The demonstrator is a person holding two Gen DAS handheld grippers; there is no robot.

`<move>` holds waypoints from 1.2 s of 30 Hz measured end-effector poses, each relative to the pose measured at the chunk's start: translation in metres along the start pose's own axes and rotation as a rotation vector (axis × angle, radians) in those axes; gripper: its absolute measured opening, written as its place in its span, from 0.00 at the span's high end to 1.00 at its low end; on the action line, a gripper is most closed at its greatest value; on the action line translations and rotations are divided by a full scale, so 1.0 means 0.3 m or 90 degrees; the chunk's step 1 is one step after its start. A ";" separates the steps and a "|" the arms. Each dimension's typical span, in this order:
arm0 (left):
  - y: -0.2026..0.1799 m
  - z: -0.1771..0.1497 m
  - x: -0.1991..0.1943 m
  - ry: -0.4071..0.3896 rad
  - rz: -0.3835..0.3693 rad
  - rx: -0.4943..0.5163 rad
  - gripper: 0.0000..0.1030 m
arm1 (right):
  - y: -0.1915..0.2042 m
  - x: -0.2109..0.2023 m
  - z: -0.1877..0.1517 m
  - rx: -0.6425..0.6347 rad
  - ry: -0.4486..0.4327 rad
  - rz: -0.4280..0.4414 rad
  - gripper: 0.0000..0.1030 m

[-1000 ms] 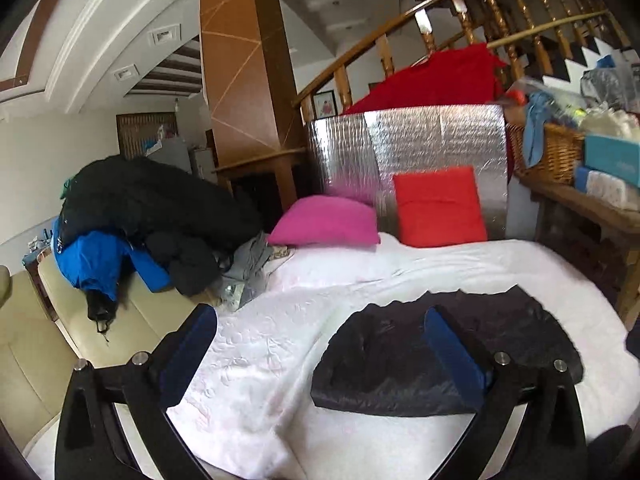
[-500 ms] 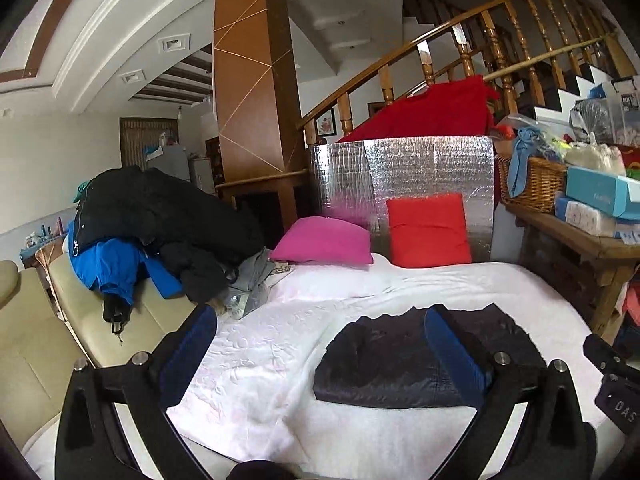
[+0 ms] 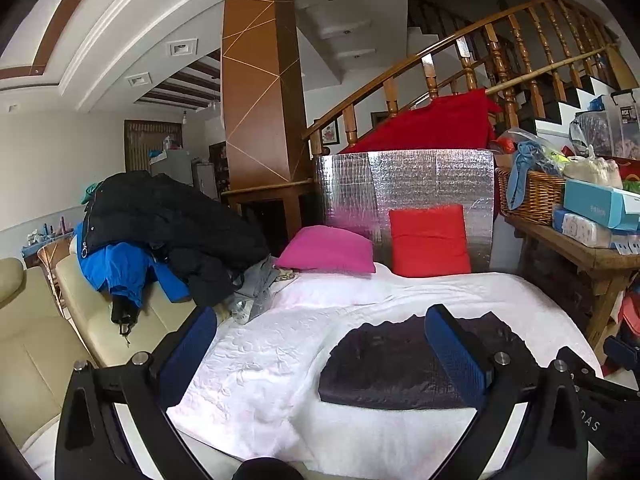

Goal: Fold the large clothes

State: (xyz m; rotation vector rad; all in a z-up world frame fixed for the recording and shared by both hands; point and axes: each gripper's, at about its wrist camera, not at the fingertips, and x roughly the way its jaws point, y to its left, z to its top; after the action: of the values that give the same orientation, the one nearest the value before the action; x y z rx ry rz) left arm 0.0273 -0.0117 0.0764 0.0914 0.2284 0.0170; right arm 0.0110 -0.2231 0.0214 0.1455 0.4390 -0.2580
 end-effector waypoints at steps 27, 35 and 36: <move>-0.001 0.018 -0.029 -0.009 -0.007 -0.002 0.00 | -0.023 -0.024 0.016 -0.019 -0.011 -0.014 0.25; -0.025 0.009 -0.004 0.004 -0.008 0.008 0.00 | -0.024 0.007 0.011 -0.019 0.002 -0.014 0.25; -0.028 0.008 -0.003 0.005 -0.008 0.009 0.00 | -0.026 0.009 0.012 -0.019 0.001 -0.016 0.25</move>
State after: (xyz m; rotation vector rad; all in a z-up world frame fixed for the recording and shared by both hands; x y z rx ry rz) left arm 0.0270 -0.0203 0.0780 0.1036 0.2366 0.0026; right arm 0.0127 -0.2317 0.0227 0.1108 0.4471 -0.2750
